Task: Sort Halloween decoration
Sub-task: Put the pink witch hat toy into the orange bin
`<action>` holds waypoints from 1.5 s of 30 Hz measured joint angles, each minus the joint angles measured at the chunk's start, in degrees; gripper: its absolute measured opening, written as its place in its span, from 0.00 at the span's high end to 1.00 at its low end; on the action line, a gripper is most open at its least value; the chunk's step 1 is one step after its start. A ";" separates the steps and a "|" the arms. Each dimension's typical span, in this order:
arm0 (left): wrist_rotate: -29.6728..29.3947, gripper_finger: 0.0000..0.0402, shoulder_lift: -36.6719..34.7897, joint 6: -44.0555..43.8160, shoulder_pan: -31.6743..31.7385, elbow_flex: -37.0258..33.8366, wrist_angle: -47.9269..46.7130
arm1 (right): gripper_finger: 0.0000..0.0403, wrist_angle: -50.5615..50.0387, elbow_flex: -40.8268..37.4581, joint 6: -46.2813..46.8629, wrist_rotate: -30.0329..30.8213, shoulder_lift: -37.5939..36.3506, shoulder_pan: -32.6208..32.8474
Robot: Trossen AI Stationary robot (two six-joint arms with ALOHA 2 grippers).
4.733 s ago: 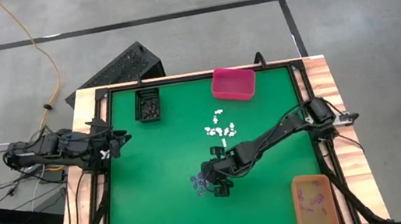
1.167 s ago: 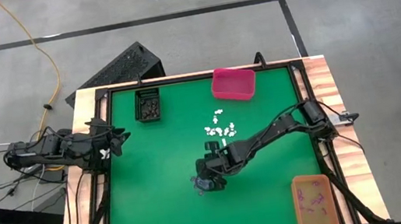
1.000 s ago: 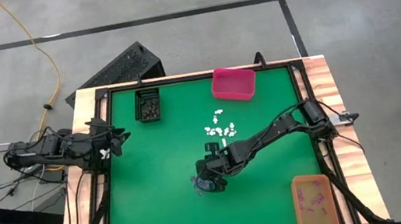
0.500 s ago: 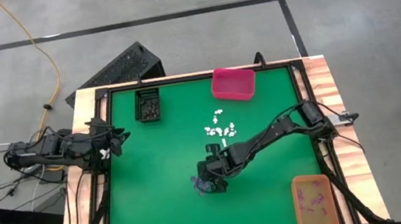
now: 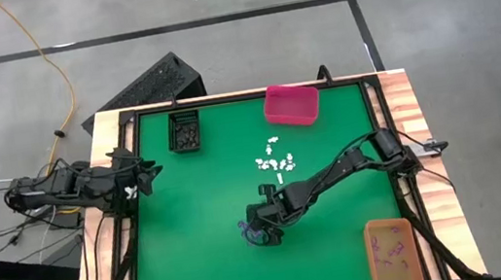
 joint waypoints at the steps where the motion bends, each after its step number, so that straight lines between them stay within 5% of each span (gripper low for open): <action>1: -0.04 0.55 -0.01 0.00 0.02 0.00 -0.04 | 0.96 -0.45 0.36 0.02 -0.06 0.06 -0.02; 20: 0.16 0.54 -0.01 0.07 0.00 0.00 -0.11 | 0.96 -22.05 12.40 0.87 -1.65 0.16 4.42; 30: -0.98 0.55 -0.02 0.11 0.01 0.00 -0.13 | 0.54 -21.80 11.99 3.10 -1.31 -0.06 4.98; 34: -0.99 0.55 -0.02 0.11 0.02 0.00 -0.11 | 0.46 -20.43 9.86 3.76 -1.50 -0.11 3.51; 45: -1.01 0.55 -0.01 0.04 0.02 0.00 -0.81 | 0.60 -14.69 8.14 1.63 -1.88 -0.11 2.87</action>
